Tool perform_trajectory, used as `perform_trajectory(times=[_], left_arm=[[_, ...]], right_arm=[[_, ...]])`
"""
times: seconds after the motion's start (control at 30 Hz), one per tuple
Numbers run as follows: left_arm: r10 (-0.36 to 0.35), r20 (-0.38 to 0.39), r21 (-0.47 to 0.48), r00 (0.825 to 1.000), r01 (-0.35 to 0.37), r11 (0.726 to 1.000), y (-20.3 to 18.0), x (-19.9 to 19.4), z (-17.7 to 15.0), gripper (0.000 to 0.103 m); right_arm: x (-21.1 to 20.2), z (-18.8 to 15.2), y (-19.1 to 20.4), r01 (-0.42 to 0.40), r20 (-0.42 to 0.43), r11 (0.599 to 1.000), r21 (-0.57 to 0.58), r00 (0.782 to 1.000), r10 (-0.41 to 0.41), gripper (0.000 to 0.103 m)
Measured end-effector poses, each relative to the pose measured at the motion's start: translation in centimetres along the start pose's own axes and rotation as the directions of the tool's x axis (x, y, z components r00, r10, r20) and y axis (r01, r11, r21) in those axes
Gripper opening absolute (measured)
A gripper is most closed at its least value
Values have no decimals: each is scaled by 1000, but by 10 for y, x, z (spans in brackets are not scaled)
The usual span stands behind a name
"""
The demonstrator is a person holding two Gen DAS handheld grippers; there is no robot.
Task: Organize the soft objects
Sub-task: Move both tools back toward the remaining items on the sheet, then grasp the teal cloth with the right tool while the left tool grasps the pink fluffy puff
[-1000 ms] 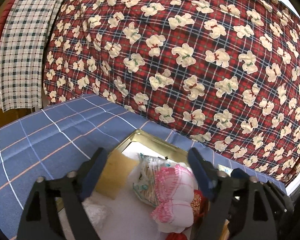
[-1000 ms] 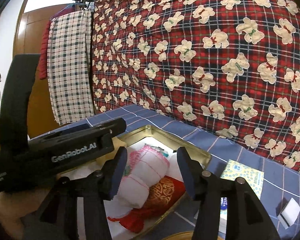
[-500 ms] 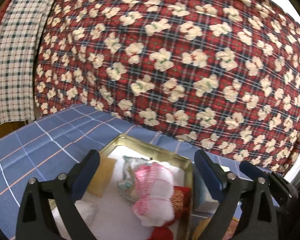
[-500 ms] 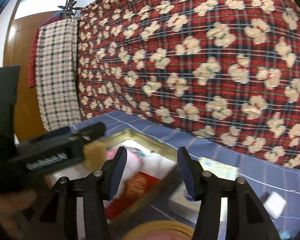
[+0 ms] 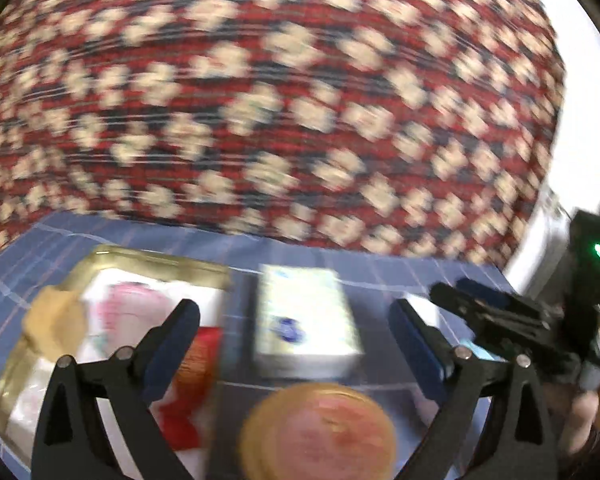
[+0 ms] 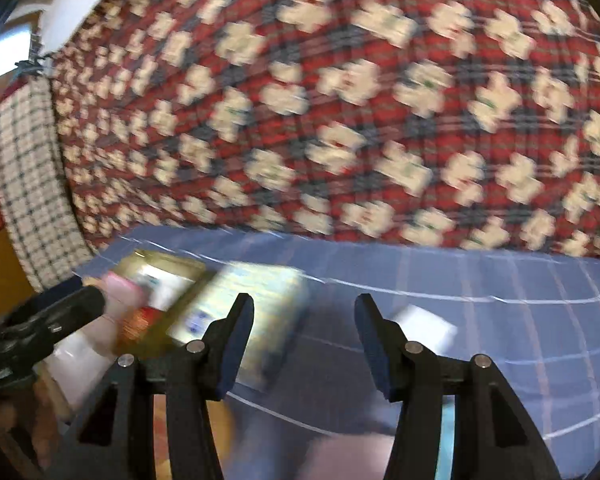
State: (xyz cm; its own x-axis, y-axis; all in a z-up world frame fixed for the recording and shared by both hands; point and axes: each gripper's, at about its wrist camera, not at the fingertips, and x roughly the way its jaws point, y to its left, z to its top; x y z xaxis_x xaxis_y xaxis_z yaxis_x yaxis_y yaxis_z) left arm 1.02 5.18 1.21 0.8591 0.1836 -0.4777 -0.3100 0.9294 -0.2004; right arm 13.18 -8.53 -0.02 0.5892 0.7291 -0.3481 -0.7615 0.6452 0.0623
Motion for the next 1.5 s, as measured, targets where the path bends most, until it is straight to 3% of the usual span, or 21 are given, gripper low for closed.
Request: perform_trajectory(times=[0.23,0.37,0.7,0.8,0.87,0.97,1.13,1.5], left_arm=[[-139,-123,149,983,157,976,-69,22,-13,97],[-173,-197,163,965,206,965,-92,38,-23,97],[-199,-325,205,924,275,939,-129,62,-43,96],[-202,-353,212,914,289,934,-132,68,-47,95],[-204,-372,211,906,296,932,-134,70,-50,93],[-177,-364,267,914,285,921,-142,70,-54,86],[-193,-426,253,884,321,913,-144,82,-62,62],[-199,-424,245,883,324,914,-145,87,-66,59]], right_arm=[[-13,-18,-71,72,-134,997,-8,988,-72,55],[-26,-30,-105,35,-192,998,45,981,-25,55],[-17,-48,-123,-7,-331,991,132,942,51,55],[-10,-52,-122,7,-363,992,123,931,38,53],[-9,-53,-121,8,-368,993,119,929,37,48],[-6,-55,-118,8,-381,994,105,924,33,37],[-4,-57,-121,49,-387,995,86,922,-12,27],[-3,-53,-124,80,-349,989,121,936,-33,24]])
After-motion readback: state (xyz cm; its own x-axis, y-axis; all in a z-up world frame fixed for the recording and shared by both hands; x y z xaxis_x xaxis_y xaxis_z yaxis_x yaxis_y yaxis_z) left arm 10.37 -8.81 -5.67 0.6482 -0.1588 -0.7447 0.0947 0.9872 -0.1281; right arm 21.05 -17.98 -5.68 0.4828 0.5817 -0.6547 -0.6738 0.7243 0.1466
